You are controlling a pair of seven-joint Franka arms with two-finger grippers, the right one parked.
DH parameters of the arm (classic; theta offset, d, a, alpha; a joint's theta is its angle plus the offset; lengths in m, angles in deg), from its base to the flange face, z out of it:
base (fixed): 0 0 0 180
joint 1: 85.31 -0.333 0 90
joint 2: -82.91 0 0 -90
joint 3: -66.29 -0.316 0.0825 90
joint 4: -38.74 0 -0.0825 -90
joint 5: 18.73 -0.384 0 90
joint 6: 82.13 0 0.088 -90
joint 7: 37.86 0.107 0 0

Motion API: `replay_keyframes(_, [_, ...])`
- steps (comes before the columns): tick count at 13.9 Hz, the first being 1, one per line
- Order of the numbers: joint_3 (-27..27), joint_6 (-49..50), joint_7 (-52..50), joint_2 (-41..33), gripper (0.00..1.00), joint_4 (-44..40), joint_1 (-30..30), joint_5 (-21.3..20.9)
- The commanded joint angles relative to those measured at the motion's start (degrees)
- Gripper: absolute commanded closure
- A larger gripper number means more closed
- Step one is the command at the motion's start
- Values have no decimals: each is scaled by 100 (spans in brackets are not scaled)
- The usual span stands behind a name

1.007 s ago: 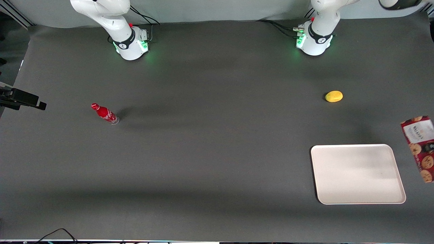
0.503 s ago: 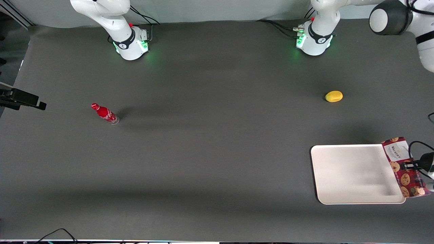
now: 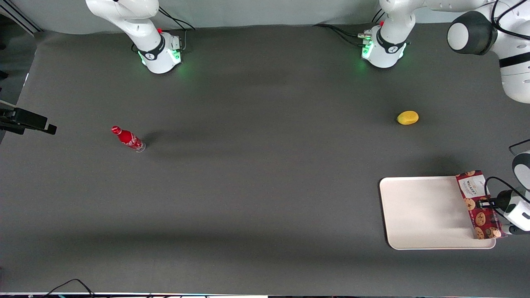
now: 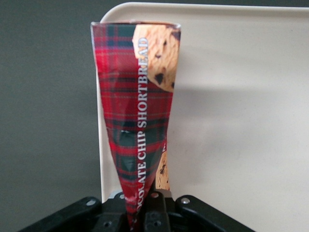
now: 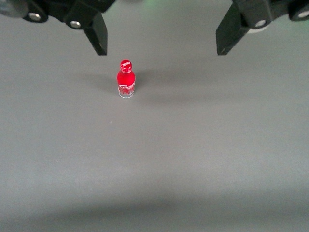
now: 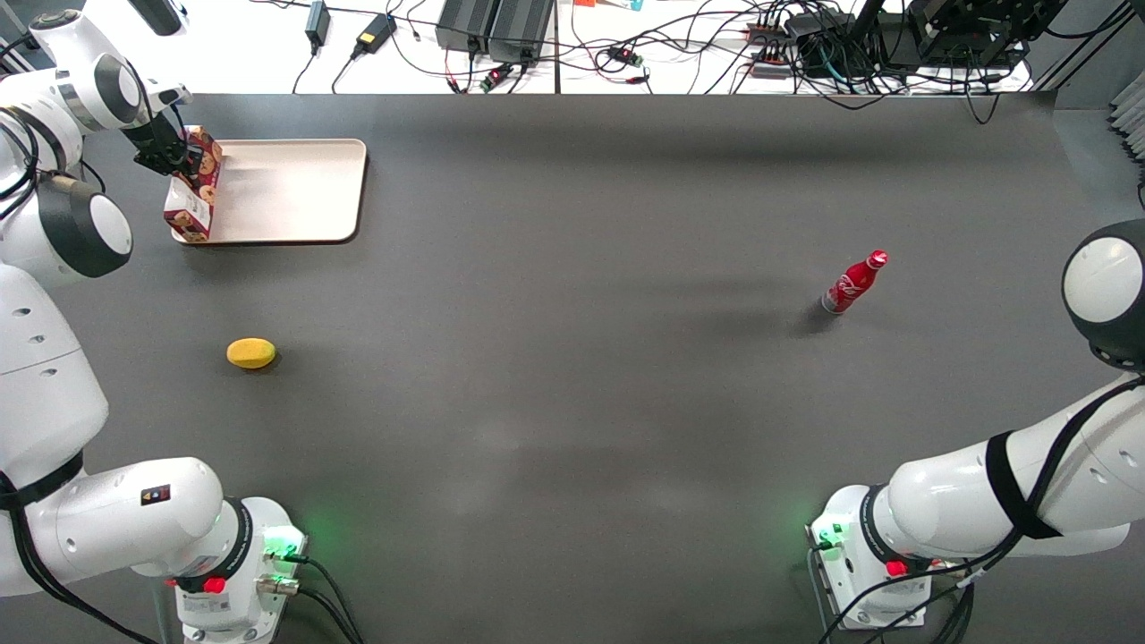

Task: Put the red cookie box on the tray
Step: 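Lower the cookie box onto the tray and open the left gripper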

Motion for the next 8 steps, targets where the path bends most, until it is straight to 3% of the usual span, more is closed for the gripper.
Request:
replay_keyframes(1, [-59, -149, 331, 187, 100, -210, 37, 27])
replay_keyframes(5, [-59, -219, 552, 214, 100, -166, 37, 19])
replay_keyframes(6, [-59, -228, 569, 214, 16, -166, 37, 19])
replay_keyframes(7, [-59, -228, 639, 205, 0, -166, 11, 19])
replay_keyframes(8, [-59, -228, 579, 197, 0, -175, 37, 27])
